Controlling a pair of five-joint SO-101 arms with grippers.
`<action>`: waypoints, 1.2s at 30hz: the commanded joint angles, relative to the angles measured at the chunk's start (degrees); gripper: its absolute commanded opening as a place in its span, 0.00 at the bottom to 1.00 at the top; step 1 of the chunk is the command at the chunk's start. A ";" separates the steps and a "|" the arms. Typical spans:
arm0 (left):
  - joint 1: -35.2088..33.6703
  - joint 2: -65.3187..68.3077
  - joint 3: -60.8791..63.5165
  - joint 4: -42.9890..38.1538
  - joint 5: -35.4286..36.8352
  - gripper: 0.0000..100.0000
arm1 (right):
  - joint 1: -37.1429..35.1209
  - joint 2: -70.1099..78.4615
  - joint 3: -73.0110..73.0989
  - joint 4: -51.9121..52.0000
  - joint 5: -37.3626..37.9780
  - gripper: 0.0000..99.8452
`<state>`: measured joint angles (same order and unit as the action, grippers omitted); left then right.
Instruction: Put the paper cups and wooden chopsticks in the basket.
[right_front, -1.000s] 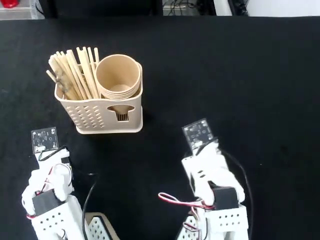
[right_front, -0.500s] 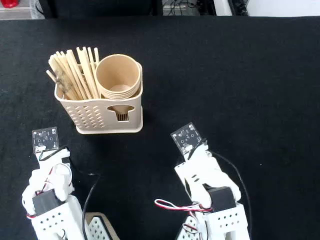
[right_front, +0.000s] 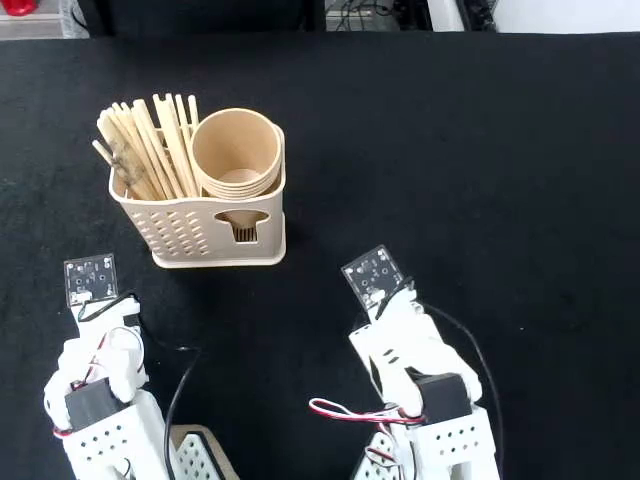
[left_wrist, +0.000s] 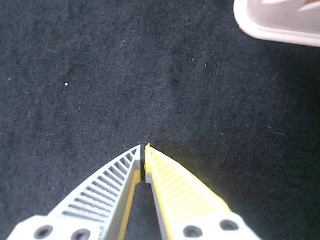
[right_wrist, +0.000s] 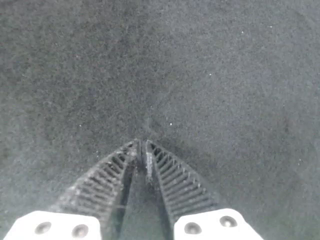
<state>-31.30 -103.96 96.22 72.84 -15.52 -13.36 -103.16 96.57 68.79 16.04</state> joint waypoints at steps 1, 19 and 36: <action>0.66 -0.18 1.10 0.26 -0.44 0.03 | -0.35 -4.09 -0.04 0.26 0.44 0.01; 0.57 -0.18 1.10 0.26 -0.44 0.03 | 1.05 -4.09 -0.04 -0.88 0.44 0.01; 0.57 -0.18 1.10 0.26 -0.44 0.03 | 0.97 -4.00 -0.04 5.27 0.44 0.01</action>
<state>-31.30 -103.96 96.22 72.84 -15.52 -13.36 -103.16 96.57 73.80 16.04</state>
